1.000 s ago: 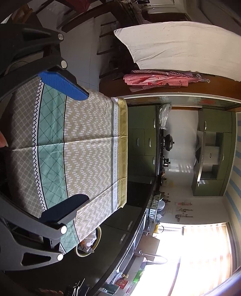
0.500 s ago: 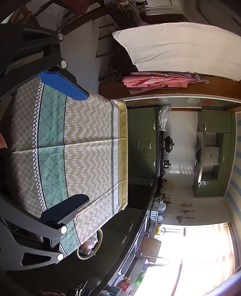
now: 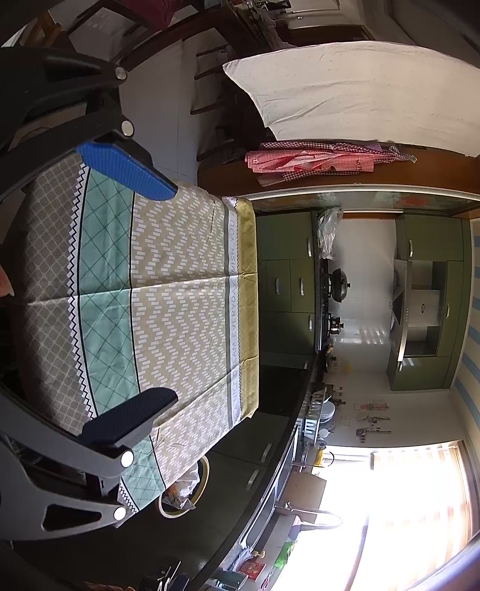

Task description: Collect trash

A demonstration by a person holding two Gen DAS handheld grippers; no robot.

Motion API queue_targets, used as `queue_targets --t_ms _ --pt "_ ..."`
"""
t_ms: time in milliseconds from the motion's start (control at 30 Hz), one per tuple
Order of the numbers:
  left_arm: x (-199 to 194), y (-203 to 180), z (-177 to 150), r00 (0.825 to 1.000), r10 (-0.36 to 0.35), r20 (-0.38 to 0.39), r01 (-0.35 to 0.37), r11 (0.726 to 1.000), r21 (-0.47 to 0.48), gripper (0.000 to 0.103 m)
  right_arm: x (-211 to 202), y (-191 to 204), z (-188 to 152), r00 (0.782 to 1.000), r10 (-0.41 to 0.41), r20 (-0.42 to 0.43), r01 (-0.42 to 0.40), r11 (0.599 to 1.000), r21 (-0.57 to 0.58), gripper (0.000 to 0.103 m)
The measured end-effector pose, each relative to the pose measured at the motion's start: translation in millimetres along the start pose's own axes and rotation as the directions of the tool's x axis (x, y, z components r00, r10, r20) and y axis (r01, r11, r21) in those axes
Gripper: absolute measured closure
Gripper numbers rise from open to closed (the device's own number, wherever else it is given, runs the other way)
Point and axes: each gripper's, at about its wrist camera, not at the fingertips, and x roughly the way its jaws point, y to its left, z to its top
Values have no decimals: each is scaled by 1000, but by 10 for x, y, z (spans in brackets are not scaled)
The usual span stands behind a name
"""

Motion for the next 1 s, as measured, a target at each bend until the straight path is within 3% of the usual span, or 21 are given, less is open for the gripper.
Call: queue_targets --t_ms 1000 --pt "-19 22 30 1000 -19 5 19 1000 -3 7 19 23 5 1000 5 -3 -5 1000 -8 5"
